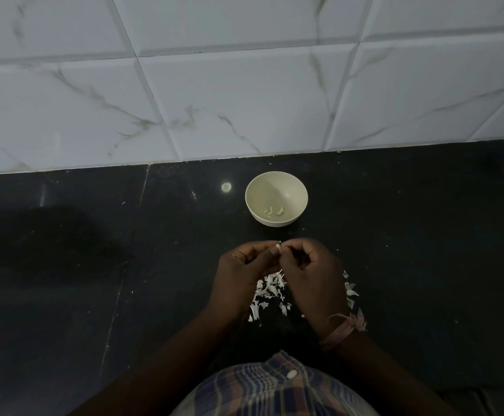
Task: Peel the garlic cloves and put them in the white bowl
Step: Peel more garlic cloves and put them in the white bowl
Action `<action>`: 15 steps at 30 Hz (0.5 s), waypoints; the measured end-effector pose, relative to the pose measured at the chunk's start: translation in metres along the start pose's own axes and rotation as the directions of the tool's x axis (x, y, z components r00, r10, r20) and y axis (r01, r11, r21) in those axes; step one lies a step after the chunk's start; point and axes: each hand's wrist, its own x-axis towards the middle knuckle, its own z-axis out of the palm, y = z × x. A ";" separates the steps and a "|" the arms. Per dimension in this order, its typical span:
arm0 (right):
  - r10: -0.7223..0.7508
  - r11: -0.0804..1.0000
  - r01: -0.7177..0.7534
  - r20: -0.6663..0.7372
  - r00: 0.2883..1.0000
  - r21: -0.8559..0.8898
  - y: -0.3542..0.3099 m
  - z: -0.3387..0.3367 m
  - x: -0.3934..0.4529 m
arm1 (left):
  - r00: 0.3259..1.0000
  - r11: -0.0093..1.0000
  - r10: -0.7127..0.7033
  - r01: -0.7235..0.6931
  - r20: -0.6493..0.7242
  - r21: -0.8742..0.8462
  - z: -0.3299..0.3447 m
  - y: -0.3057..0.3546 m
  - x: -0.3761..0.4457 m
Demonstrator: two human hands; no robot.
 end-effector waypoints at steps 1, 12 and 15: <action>-0.004 1.000 0.004 0.001 1.000 -0.003 0.000 -0.001 0.001 | 1.000 0.998 0.028 -0.028 -0.003 0.055 0.000 0.002 -0.001; 0.091 0.996 -0.091 0.086 0.992 0.000 -0.006 -0.007 0.003 | 0.929 0.731 0.366 -0.324 0.056 0.601 -0.004 0.008 0.001; 0.119 0.993 -0.119 0.103 0.988 -0.011 -0.006 -0.010 0.006 | 0.866 0.565 0.474 -0.439 0.162 0.699 -0.006 0.007 0.005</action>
